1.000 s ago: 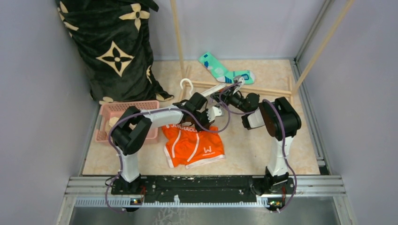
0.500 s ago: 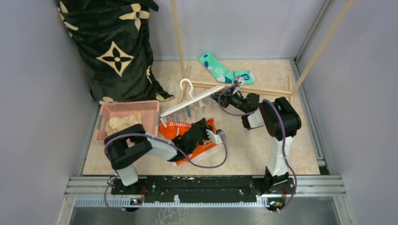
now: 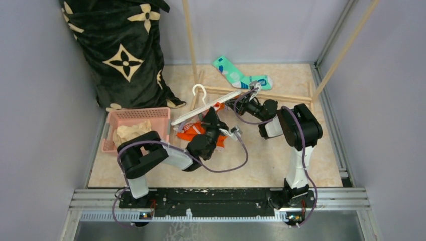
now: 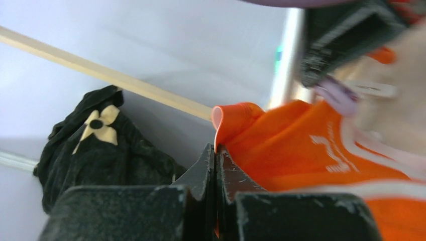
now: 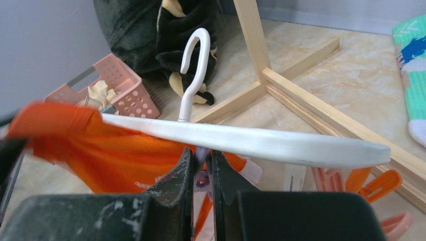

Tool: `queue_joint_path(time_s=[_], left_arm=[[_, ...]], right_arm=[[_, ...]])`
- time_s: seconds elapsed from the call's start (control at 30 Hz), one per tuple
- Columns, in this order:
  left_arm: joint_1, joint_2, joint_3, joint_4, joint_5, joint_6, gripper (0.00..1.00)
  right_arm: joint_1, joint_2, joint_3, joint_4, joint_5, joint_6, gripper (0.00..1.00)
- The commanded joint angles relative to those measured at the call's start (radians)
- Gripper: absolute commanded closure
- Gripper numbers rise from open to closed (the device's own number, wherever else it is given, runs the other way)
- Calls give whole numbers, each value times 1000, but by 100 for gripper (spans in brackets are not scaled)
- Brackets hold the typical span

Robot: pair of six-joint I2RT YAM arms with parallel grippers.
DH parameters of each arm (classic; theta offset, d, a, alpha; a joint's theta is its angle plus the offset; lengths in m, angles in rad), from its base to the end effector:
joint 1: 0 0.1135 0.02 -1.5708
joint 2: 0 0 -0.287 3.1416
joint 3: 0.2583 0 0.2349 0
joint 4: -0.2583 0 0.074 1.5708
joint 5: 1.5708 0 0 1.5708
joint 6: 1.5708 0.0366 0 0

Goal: Clip the underwear to the hanger
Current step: Adjust the underwear at the center of the board.

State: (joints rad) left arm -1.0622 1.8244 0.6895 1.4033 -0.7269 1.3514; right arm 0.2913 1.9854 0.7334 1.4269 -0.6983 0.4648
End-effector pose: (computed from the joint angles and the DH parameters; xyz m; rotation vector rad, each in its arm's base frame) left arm 0.1868 -0.2851 0.2377 0.9534 1.0360 0.7123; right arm 0.3421 0.1271 0.1971 -0.4864 1.4545 1.0951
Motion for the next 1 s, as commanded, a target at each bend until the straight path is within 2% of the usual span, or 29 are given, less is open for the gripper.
queue_joint_path(time_s=[0.0,0.1,0.13,0.2,0.3,0.43,0.57,0.73,0.83,0.97], left_arm=[[-102,-25,-94,-52,-13,-66,99],[-166,-38,-142,-165,-23,-167,95],[-179,-47,-153,-197,-28,-201,89],[-190,-78,-166,-277,-32,-268,65],[-191,-165,-154,-489,-1,-418,49],[-173,-317,-87,-878,151,-680,28],[-109,-430,-6,-1108,333,-870,22],[57,-502,42,-1232,630,-1035,20],[118,-458,82,-1268,674,-1042,20],[131,-377,171,-1385,741,-994,18]], right_arm=[[-3,-33,-1,88,-9,-14,100],[-3,-30,-2,89,-10,-16,100],[-3,-29,-2,89,-11,-15,100],[-3,-28,-2,89,-11,-15,100],[-3,-26,1,90,-12,-11,100],[-3,-26,4,89,-14,-9,100],[-4,-21,4,91,-14,-10,100],[-2,-13,7,107,-15,2,100],[-1,-11,9,107,-15,3,100],[-2,-10,11,109,-17,6,100]])
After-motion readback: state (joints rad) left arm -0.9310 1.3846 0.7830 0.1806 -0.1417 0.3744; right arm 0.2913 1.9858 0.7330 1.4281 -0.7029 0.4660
